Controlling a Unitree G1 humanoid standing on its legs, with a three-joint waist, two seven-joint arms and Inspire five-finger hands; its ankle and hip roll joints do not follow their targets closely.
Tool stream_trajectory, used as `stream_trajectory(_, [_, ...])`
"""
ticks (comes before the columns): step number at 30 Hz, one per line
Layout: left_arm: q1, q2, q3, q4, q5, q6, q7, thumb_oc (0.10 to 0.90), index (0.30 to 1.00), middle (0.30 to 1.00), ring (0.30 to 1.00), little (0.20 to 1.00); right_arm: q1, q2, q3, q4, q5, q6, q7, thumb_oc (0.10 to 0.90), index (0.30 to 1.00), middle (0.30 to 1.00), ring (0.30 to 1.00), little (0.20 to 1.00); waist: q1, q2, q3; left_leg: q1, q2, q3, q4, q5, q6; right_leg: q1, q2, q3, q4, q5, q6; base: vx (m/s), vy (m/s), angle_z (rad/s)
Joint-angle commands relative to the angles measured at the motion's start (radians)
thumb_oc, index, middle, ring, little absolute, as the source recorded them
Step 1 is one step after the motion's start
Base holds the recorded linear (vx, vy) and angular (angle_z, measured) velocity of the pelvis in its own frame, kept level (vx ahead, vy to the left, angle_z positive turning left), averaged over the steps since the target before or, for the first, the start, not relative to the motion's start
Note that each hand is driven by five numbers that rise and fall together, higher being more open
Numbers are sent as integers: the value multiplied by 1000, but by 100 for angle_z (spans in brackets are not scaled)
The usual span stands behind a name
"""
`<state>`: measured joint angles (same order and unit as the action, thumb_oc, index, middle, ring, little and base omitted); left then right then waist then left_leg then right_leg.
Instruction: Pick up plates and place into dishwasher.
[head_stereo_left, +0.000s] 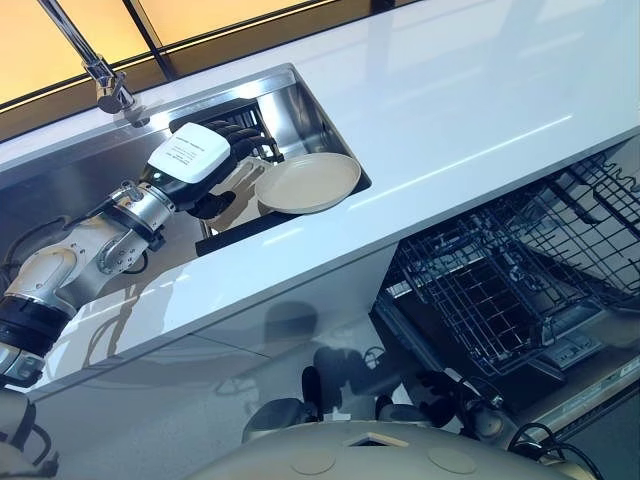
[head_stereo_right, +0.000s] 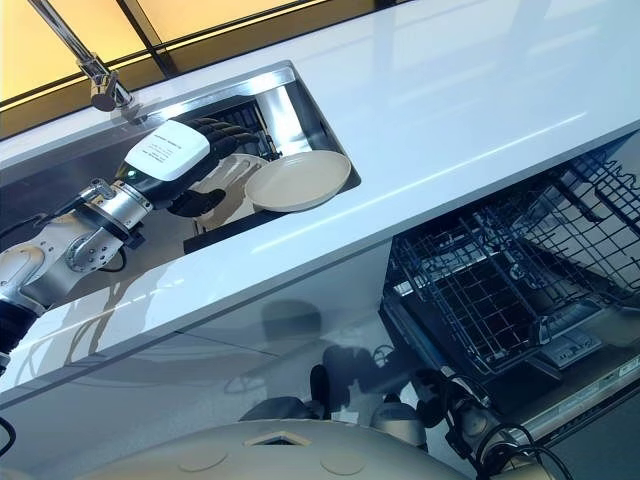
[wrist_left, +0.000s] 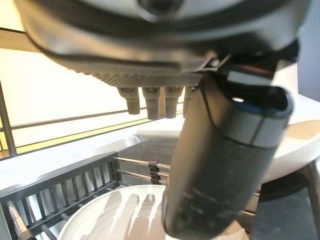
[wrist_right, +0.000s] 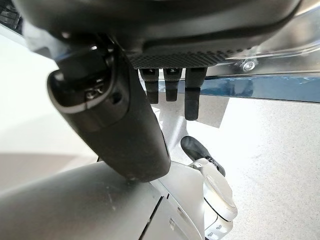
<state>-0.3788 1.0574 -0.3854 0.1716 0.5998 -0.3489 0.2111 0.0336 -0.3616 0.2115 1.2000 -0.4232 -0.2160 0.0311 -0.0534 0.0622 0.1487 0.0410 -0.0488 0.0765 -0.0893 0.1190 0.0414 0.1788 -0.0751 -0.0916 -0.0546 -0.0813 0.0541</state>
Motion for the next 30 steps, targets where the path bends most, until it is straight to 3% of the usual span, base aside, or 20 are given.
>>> stream_trajectory(1, [-115, -16, 108, 26, 8, 34, 94, 800, 900, 900, 900, 900, -3, -58, -7, -15, -11, -12, -14, 800, 900, 900, 900, 900, 3, 27, -19, 50, -23, 36, 65, -216, -6, -133, 77, -19, 80, -26, 15, 0, 0, 0])
stream_trajectory(30, [-172, -52, 1, -5, 45, 18, 39, 800, 900, 900, 900, 900, -8, -51, 3, -18, -2, 6, -19, 800, 900, 900, 900, 900, -13, 32, -12, 54, -23, 46, 71, -221, -5, -131, 81, -11, 81, -24, 16, 0, 0, 0])
